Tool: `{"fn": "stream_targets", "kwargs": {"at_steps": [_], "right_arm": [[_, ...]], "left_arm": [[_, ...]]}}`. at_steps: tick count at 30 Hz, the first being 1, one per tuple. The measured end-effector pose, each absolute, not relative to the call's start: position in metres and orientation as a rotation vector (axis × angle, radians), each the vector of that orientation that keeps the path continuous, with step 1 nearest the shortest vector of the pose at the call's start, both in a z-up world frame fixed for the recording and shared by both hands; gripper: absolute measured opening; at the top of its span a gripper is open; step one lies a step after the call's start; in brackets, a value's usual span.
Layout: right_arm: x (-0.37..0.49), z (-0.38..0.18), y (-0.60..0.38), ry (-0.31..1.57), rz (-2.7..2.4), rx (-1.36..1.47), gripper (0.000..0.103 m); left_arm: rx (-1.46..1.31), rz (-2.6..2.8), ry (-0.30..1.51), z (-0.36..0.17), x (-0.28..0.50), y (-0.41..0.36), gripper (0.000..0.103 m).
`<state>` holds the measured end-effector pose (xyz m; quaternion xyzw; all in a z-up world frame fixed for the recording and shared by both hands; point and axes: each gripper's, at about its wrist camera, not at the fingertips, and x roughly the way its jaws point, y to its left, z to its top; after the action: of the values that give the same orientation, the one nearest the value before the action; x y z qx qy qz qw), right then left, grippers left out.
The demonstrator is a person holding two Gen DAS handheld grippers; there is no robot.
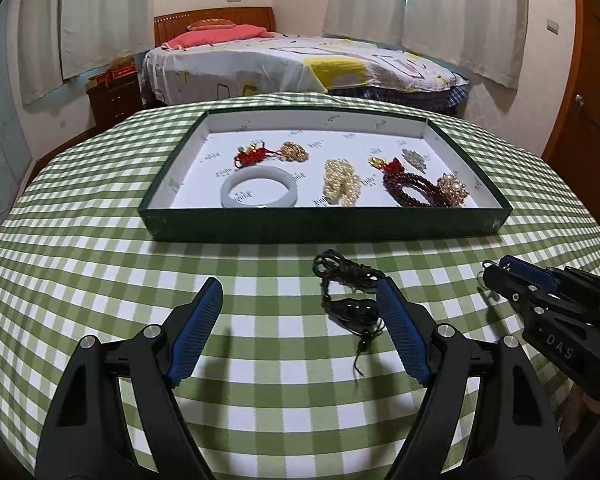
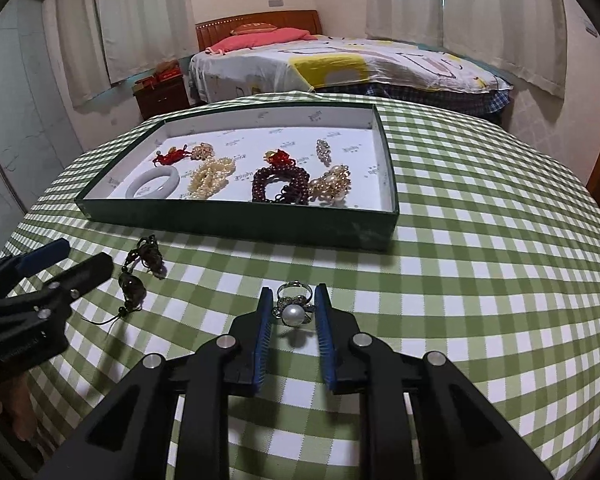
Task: Organize jewelry
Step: 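Grasp the black cord necklace with the left tool while the right tool holds the ring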
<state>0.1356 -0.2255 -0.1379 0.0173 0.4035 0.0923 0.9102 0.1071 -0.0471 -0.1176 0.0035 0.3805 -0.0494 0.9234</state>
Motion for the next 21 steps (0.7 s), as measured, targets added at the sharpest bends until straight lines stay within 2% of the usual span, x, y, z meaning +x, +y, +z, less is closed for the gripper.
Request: {"fn": "stream_targets", "kwargs": {"at_steps": [18,20,21], "right_arm": [[0.138,-0.138,-0.227,0.838,0.205,0.058,0.022],[0.137,-0.138,-0.227,0.839,0.204,0.060,0.022],[0.138,-0.138,-0.227,0.839,0.204,0.061,0.022]], "left_arm": [[-0.041,-0.098,0.874,-0.132,0.118,-0.034,0.076],[-0.019,-0.125,0.868,-0.132,0.122,-0.040,0.072],[-0.013,-0.133,0.874,-0.133,0.124,-0.042,0.060]]}}
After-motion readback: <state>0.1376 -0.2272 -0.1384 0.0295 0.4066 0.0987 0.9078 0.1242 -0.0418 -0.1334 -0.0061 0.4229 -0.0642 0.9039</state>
